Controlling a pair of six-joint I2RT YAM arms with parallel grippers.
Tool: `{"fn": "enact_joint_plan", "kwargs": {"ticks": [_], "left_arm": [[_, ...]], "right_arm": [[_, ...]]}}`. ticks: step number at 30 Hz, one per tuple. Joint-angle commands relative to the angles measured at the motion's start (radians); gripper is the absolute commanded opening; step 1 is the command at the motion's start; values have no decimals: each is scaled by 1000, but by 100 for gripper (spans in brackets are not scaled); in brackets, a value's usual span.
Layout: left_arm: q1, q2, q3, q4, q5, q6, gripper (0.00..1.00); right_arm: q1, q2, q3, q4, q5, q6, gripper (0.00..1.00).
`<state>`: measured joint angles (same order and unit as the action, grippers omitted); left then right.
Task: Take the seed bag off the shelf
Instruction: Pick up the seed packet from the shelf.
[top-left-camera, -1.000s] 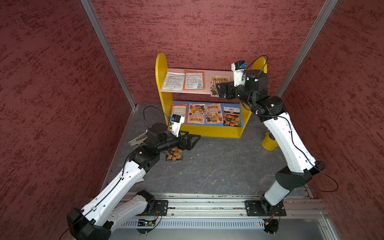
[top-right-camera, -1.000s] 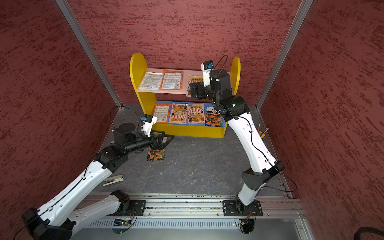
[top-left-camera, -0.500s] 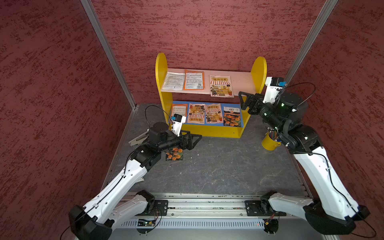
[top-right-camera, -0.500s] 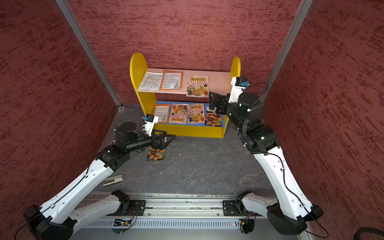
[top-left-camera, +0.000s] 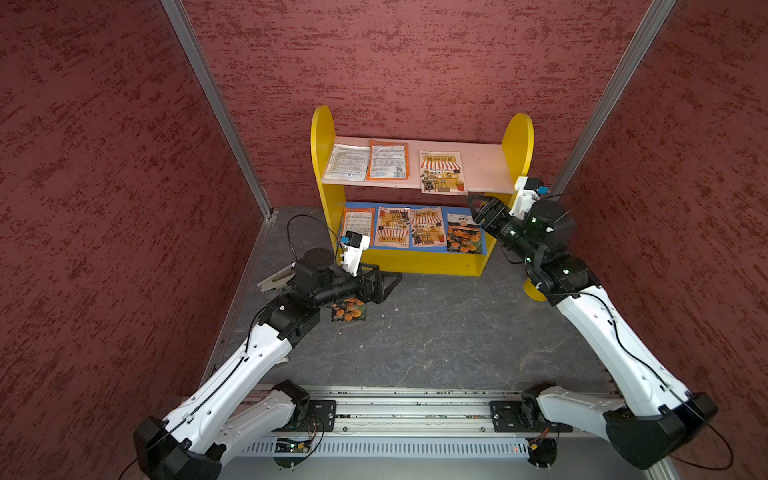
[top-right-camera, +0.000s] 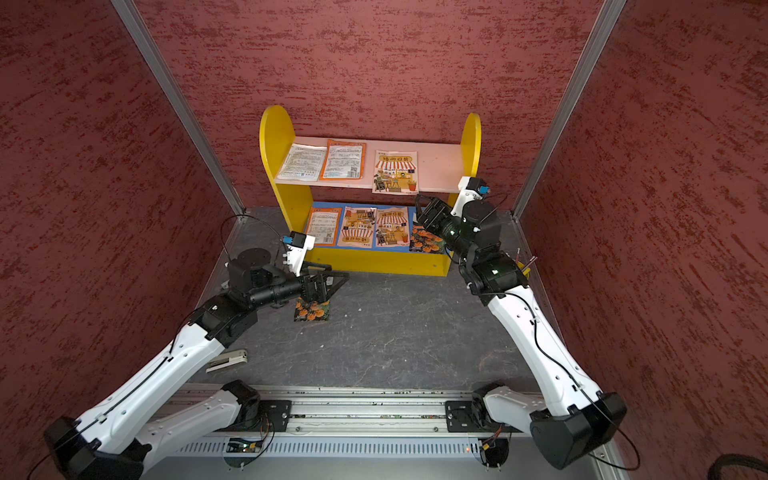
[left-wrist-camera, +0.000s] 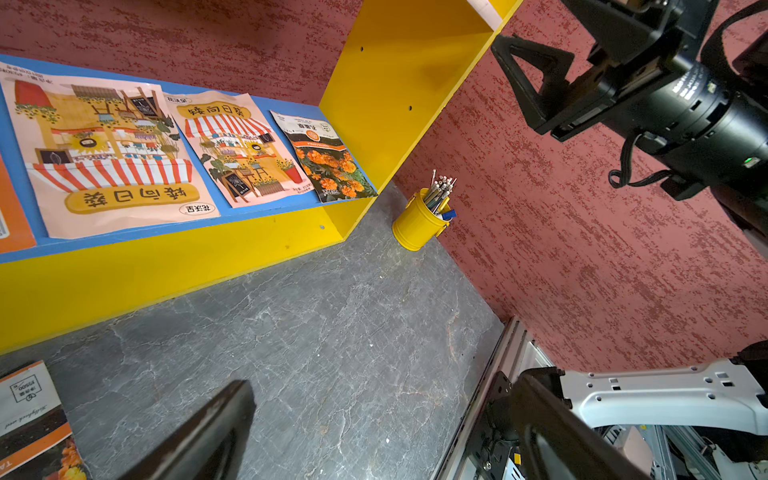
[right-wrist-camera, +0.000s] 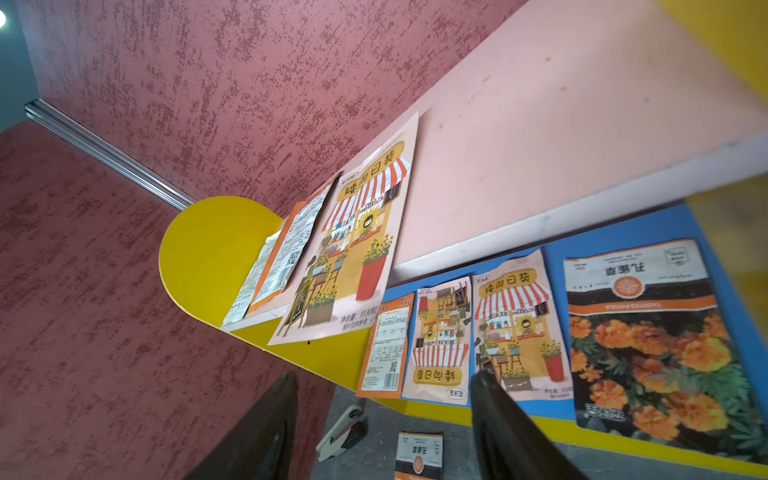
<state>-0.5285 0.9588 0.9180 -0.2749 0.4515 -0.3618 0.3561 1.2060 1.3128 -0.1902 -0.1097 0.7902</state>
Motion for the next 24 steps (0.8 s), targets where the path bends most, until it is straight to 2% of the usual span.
{"fn": "enact_joint_plan", "kwargs": {"ticks": [1,11,24], "left_arm": [[-7,-20,-11,19,3,0,100],[-7,-33,-25,10,-17,9,100],[-5,-25,-25,9,-22,11,100]], "right_arm": [[-21,28,-11,173,-87,132,65],[-36,125,8,279,-161,216,56],[-39,155,18,313,-173,225,40]]}}
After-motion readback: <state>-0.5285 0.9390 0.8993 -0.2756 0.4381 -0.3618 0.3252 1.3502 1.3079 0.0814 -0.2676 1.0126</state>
